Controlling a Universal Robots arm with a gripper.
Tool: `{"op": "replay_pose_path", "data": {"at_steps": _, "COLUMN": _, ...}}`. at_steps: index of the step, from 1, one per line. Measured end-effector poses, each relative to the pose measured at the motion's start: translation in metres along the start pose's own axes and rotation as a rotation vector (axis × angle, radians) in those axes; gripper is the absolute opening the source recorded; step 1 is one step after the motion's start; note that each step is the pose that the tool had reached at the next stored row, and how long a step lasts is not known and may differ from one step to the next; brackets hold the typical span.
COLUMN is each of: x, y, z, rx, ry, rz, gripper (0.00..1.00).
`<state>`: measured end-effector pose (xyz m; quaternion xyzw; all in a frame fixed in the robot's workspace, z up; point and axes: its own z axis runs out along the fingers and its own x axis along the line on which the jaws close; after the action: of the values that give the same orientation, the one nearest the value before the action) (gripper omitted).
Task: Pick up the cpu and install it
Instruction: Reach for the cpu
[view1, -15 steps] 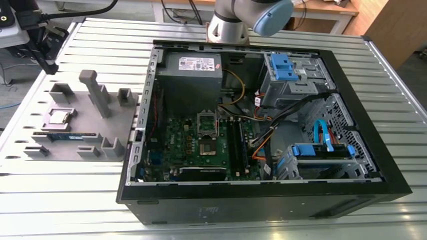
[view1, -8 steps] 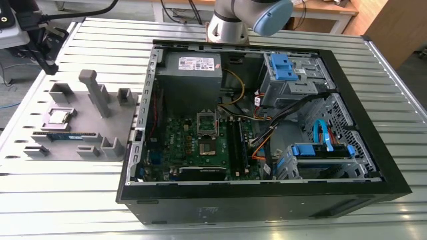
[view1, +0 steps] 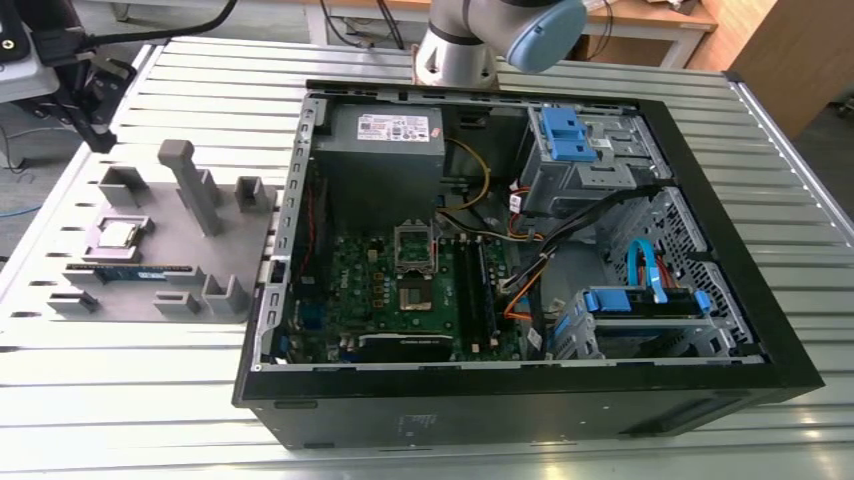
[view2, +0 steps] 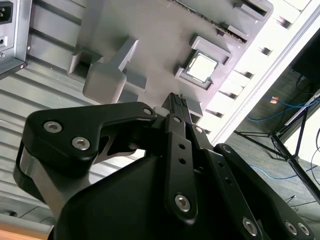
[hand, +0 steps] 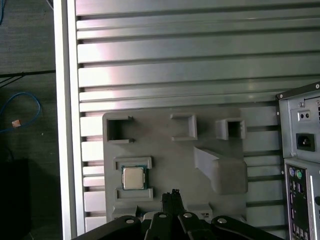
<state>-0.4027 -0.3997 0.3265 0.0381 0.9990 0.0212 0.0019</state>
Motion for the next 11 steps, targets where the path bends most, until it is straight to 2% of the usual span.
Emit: {"op": "replay_pose_path", "data": {"at_steps": 11, "x": 0.0056, "y": -0.0007, "z": 0.0073, "rx": -0.0001, "ry": -0.0001, "rz": 0.0, "gripper": 0.11}}
